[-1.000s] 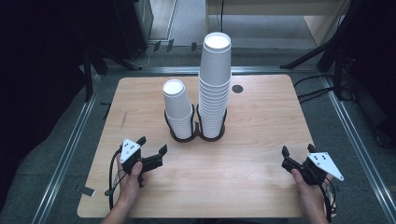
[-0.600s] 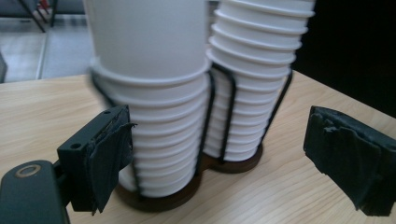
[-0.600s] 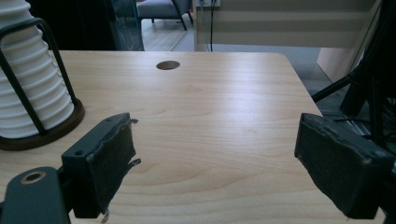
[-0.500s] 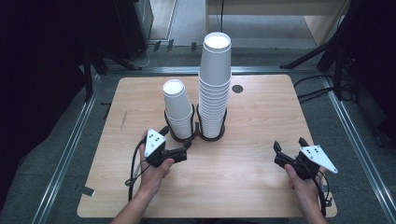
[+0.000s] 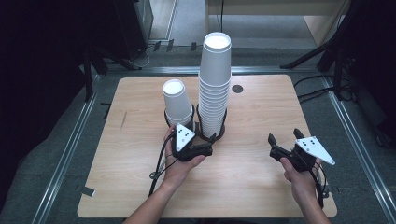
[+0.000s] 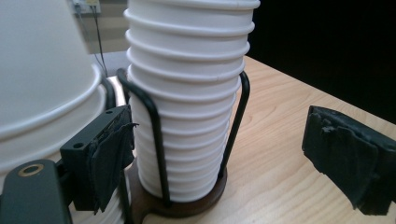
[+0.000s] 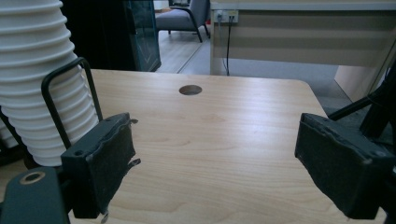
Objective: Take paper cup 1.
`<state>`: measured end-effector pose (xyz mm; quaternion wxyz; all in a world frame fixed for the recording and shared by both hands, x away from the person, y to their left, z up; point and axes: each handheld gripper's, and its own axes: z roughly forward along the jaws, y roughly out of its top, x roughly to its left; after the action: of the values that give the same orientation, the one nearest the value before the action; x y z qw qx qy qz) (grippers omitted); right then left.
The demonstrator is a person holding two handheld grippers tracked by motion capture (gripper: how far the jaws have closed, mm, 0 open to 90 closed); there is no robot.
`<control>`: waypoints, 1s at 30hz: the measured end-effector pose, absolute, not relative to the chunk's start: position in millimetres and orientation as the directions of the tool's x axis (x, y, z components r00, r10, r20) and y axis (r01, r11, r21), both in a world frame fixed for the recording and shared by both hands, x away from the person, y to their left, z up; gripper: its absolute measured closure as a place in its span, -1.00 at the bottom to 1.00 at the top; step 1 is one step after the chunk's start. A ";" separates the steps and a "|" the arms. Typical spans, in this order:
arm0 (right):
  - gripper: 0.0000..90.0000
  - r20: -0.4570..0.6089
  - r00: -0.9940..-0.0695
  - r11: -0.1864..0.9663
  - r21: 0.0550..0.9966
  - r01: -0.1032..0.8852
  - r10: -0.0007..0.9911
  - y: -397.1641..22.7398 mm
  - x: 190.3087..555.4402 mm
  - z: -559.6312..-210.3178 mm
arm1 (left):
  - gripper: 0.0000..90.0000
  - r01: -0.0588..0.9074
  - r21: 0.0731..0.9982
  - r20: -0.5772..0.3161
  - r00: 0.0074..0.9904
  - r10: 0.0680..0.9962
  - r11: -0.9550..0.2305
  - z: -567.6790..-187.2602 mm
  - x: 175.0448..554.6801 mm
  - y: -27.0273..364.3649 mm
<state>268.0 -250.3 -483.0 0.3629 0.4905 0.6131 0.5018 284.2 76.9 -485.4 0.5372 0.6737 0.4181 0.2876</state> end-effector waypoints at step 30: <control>-0.88 -0.018 -0.447 0.077 0.991 0.114 0.894 -199.0 298.3 -394.0 | -0.99 0.216 0.976 -0.048 0.338 0.940 -0.028 -467.3 325.7 37.8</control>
<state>298.3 -199.0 -394.0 0.3513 0.3910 0.6444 0.5555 325.7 37.8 -467.3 0.5239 0.6280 0.4601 0.3456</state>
